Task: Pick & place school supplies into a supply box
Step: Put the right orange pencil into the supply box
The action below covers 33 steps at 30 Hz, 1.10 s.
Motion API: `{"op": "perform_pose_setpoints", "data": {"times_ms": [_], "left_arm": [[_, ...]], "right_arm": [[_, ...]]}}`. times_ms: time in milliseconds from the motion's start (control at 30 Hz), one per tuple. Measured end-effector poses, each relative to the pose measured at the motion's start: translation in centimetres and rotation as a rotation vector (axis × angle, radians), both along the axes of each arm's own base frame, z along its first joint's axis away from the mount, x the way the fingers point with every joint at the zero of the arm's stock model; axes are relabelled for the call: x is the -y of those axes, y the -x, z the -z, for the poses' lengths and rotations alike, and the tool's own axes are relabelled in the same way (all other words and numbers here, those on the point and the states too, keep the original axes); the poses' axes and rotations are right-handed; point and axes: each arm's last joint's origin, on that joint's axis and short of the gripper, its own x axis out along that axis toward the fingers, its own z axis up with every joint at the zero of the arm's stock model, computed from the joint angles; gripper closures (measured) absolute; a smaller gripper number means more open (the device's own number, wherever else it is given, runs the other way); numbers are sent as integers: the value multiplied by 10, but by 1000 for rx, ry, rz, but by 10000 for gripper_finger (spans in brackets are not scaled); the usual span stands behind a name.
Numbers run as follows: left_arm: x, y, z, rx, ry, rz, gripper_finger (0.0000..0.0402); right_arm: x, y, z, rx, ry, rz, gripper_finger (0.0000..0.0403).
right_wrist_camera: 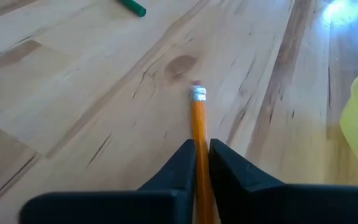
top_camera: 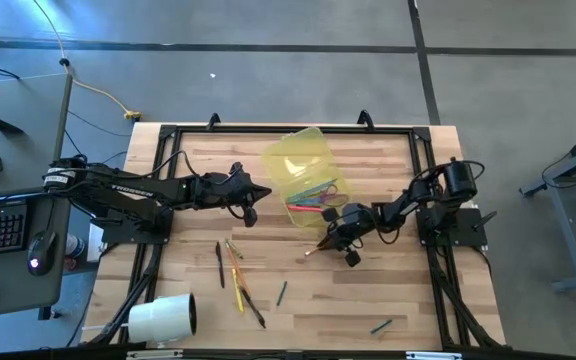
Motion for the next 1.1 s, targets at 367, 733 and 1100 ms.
{"op": "perform_pose_setpoints", "data": {"times_ms": [367, 733, 1100], "left_arm": [[0, 0, 1, -8, 0, 0, 355], [-1, 1, 0, -7, -13, -33, 355], [-2, 1, 0, -9, -46, -50, 355]], "right_arm": [[0, -6, -39, 137, -67, 57, 398], [24, 2, -95, 362, 270, 204, 398], [81, -12, -64, 228, 232, 282, 394]]}}
